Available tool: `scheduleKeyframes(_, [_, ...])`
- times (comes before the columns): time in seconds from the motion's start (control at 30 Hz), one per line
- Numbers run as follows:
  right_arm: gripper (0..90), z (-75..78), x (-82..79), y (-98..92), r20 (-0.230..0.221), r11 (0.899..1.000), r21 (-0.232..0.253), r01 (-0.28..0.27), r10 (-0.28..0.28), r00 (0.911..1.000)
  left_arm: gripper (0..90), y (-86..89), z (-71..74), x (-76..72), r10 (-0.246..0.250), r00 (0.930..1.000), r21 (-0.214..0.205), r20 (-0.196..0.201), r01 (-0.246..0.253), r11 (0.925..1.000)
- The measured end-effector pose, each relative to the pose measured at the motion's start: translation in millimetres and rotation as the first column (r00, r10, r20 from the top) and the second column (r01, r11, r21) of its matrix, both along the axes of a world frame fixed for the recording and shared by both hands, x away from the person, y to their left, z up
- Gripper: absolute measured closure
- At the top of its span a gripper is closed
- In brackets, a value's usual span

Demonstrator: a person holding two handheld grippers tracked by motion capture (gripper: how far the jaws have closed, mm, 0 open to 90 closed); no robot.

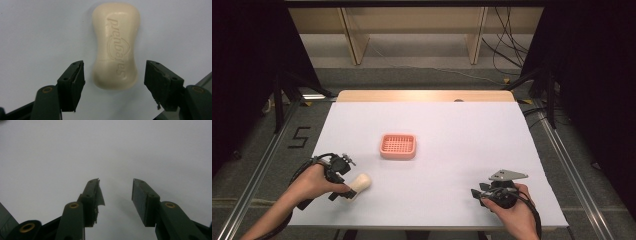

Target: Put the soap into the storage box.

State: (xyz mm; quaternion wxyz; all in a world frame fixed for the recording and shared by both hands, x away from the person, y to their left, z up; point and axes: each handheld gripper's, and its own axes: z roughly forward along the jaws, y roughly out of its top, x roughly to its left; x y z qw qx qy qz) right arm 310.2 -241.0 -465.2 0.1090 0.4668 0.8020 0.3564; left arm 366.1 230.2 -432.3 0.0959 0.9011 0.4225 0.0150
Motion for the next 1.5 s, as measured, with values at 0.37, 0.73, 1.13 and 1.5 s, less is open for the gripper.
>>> scheduleKeyframes(0.37, [57.6,0.6,-0.4,-0.3,0.0,1.0,-0.011,0.0,0.0,1.0,32.3,-11.4,-4.4,12.8,0.001,0.9997,0.023,-0.024,0.0,0.9997])
scheduleKeyframes(0.73, [57.6,-0.2,-0.6,1.0,-0.006,1.0,-0.002,-0.002,0.002,1.0,34.4,-14.6,-11.8,18.2,0.009,0.9994,0.046,-0.033,-0.008,0.9989])
scheduleKeyframes(1.13, [57.3,-0.5,0.0,0.5,-0.011,1.0,-0.008,-0.015,0.015,0.9998,38.1,-21.1,-18.8,21.7,0.014,0.9976,0.072,-0.068,-0.009,0.9973])
scheduleKeyframes(1.5, [57.2,-0.5,-0.3,0.9,-0.017,1.0,-0.008,-0.016,0.016,0.9997,43.8,-23.7,-24.0,21.9,0.011,0.9966,0.072,-0.081,-0.005,0.9974])
